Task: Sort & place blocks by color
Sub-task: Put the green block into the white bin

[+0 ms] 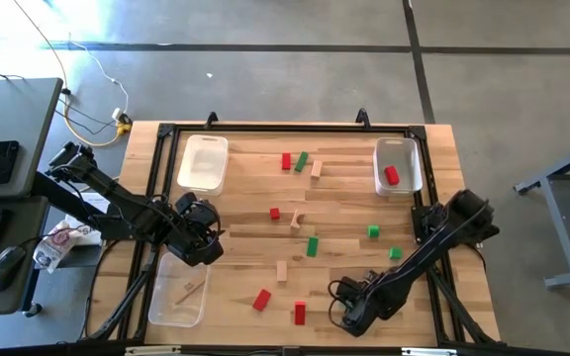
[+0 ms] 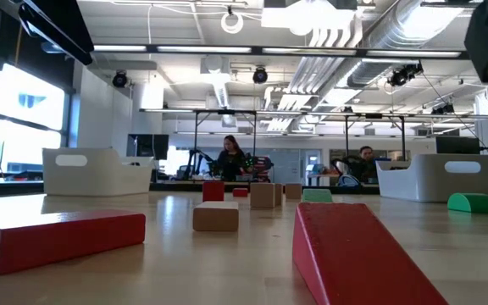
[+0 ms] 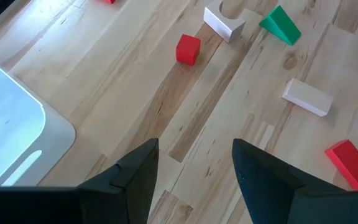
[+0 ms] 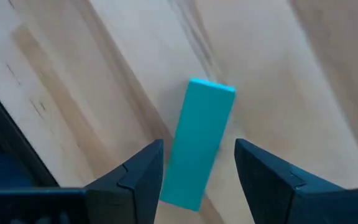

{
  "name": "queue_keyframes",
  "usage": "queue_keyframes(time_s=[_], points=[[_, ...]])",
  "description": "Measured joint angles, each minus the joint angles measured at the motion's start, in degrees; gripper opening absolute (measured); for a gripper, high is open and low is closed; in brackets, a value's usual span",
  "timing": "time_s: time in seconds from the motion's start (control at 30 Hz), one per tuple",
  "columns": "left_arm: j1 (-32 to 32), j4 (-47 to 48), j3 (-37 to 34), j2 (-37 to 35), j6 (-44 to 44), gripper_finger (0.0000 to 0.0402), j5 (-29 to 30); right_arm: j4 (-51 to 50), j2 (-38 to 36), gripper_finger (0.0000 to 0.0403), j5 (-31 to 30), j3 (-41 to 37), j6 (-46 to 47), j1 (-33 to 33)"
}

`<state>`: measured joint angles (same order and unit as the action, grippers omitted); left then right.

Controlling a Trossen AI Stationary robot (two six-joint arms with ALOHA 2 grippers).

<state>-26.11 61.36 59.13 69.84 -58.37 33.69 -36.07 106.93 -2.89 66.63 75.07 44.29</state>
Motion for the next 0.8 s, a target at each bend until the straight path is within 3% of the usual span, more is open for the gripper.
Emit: queue_keyframes(time_s=[0.4, 0.8], points=[[0.01, -0.06, 0.0, 0.0, 0.0, 0.019, -0.01, 0.89, 1.42, 0.018, 1.85, 0.09, 3.62, 0.0], [0.0, -0.15, 0.0, 0.0, 0.0, 0.019, -0.02, -0.62, 3.6, 0.0093, 2.52, 0.35, 4.49, -0.07]])
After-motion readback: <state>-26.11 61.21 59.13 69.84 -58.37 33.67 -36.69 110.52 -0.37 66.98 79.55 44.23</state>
